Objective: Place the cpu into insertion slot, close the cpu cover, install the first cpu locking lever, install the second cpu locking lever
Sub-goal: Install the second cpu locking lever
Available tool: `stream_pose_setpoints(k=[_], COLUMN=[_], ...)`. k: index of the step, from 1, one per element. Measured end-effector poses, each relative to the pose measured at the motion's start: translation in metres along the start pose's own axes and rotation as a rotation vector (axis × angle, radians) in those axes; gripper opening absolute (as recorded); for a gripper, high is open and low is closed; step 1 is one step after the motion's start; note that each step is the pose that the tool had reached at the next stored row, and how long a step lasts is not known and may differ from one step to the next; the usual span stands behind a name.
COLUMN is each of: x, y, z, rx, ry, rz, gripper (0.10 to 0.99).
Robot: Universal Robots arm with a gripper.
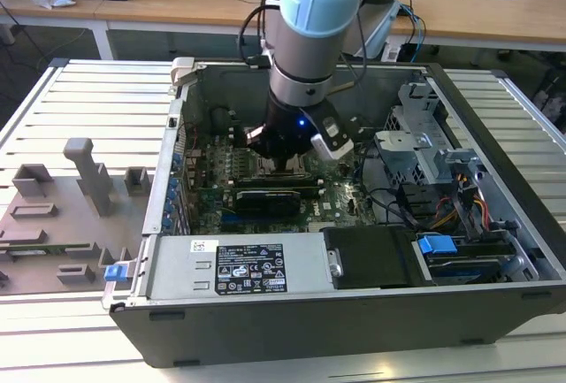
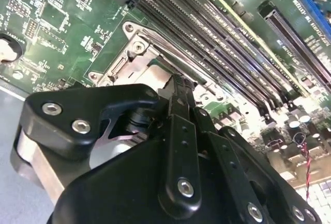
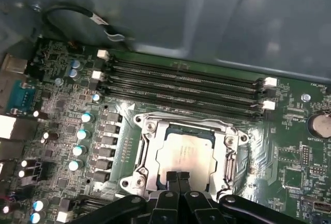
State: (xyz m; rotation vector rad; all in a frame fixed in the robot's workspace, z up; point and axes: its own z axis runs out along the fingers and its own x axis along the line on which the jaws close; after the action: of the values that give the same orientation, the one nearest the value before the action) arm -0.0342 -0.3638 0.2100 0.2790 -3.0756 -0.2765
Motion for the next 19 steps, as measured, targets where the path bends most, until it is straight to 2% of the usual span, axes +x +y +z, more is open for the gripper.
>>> stream_pose_setpoints(k=[2,4,5,8,9,19], x=[-0.0017,-0.0028,-0.0036,-0.0046,-0.0046,-0.004], y=[0.0079,0.0135,0.0182,0.0262,0.0275,0.0349], z=[-0.0018,-0.0032,-0.005,-0.0125,-0.0153,-0.0503], rx=[0.046,0.073,0.095,0.138,0.141,0.141], ry=[0.0083,0.0131,0.0169,0.0246,0.0252,0.0251], rz=[0.003,0.004,0.006,0.008,0.008,0.008], gripper=[0.106,0.106,0.106,0.106,0.106,0.106])
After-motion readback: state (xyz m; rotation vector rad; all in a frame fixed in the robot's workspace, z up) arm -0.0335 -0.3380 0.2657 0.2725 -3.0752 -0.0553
